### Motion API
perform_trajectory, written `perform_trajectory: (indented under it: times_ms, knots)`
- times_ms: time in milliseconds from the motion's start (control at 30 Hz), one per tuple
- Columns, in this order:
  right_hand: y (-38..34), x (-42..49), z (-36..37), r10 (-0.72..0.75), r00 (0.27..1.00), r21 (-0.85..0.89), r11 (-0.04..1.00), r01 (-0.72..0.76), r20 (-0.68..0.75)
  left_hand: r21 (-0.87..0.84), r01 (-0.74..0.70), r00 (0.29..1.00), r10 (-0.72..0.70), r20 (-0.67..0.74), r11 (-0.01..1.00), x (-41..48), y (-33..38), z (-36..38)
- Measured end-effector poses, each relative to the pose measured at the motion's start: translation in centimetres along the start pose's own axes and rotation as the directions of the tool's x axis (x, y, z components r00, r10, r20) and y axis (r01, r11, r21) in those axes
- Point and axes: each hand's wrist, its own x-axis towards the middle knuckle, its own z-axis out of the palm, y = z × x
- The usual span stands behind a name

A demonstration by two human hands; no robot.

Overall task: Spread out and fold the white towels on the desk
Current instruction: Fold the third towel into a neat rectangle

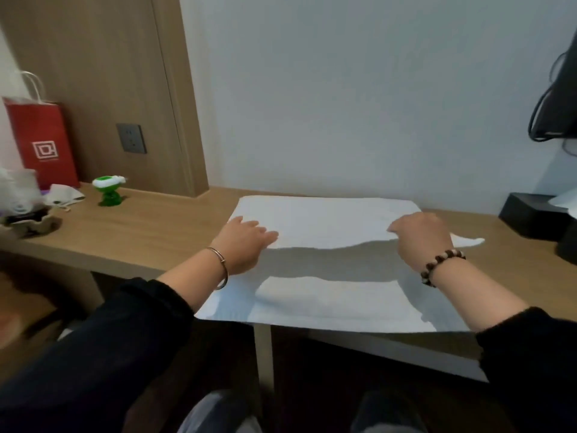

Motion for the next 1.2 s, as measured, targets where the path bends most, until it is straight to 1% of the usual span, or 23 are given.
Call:
perform_trajectory:
  times_ms: [33,67,100,133,167,300,467,533,667,767,800,867,933,967,1000,1033,1067,1100,1133,1167,1200]
  knots:
    - [-0.3,-1.5,1.0,-0.021,0.992,0.106,0.994,0.008,0.125,-0.084,0.024,0.990,-0.012,0.138,0.996,-1.3,0.9,0.8]
    - [-0.5,-2.8,2.1,-0.043,0.966,0.230,0.973,-0.018,0.257,-0.191,0.072,0.968,-0.023,0.249,0.979,-2.3,1.6,1.5]
    - [-0.7,-3.8,3.1,-0.066,0.927,0.314,0.948,-0.057,0.368,-0.290,0.129,0.949,-0.034,0.312,0.948,-2.9,2.1,2.1]
    - [-0.8,-4.4,4.0,-0.086,0.895,0.340,0.937,-0.076,0.438,-0.360,0.173,0.942,-0.047,0.332,0.917,-3.2,2.3,2.6]
    - [-0.9,-4.7,4.8,-0.095,0.882,0.336,0.939,-0.074,0.461,-0.391,0.197,0.943,-0.064,0.327,0.899,-3.3,2.4,2.9]
    - [-0.4,-3.5,6.4,-0.113,0.905,0.320,0.947,-0.026,0.409,-0.395,0.220,0.947,-0.098,0.306,0.892,-2.0,2.1,4.0]
    - [0.1,0.2,8.1,-0.113,0.903,0.309,0.951,-0.022,0.414,-0.386,0.269,0.936,-0.145,0.321,0.882,1.4,0.7,5.8]
    - [0.3,2.1,9.1,-0.095,0.910,0.301,0.953,-0.034,0.403,-0.359,0.290,0.924,-0.163,0.346,0.887,3.4,0.1,6.6]
    - [0.5,6.0,10.3,-0.067,0.911,0.312,0.948,-0.070,0.407,-0.376,0.312,0.910,-0.160,0.383,0.873,7.1,-1.1,7.5]
    - [0.6,7.2,10.6,-0.040,0.915,0.405,0.904,-0.138,0.401,-0.433,0.348,0.908,-0.185,0.375,0.832,8.4,-1.6,7.9]
    - [0.7,7.2,10.8,-0.001,0.925,0.439,0.880,-0.179,0.379,-0.463,0.367,0.909,-0.205,0.364,0.807,8.5,-1.5,7.8]
    - [0.9,7.1,10.7,0.142,0.934,0.435,0.855,-0.282,0.328,-0.478,0.403,0.908,-0.276,0.315,0.781,8.6,-1.2,7.1]
    - [0.5,7.2,10.0,0.270,0.930,0.339,0.875,-0.345,0.248,-0.428,0.392,0.918,-0.318,0.236,0.814,8.6,-1.1,6.2]
    - [0.3,7.4,9.4,0.321,0.932,0.308,0.881,-0.359,0.168,-0.405,0.365,0.931,-0.320,0.177,0.838,8.4,-1.3,5.7]
    - [0.0,7.7,8.5,0.366,0.928,0.312,0.875,-0.370,0.073,-0.387,0.338,0.940,-0.327,0.096,0.858,8.3,-1.6,5.1]
    - [-0.1,8.1,7.2,0.409,0.913,0.342,0.859,-0.381,-0.008,-0.381,0.303,0.942,-0.335,-0.021,0.874,8.2,-2.0,4.4]
    - [0.0,8.3,6.0,0.442,0.893,0.390,0.839,-0.380,-0.082,-0.375,0.245,0.929,-0.327,-0.173,0.894,8.0,-2.5,3.6]
    - [0.1,8.1,4.8,0.463,0.871,0.442,0.823,-0.356,-0.161,-0.335,0.165,0.898,-0.282,-0.338,0.928,7.7,-2.8,2.7]
    - [0.3,7.6,3.8,0.477,0.842,0.500,0.809,-0.309,-0.251,-0.255,0.079,0.848,-0.199,-0.491,0.964,7.0,-3.0,1.7]
    - [0.4,6.6,2.9,0.480,0.812,0.543,0.801,-0.251,-0.333,-0.156,0.015,0.819,-0.101,-0.565,0.988,6.1,-2.9,0.9]
    - [0.5,5.4,2.4,0.469,0.782,0.541,0.816,-0.207,-0.409,-0.055,-0.030,0.799,-0.009,-0.602,0.998,5.1,-2.7,0.4]
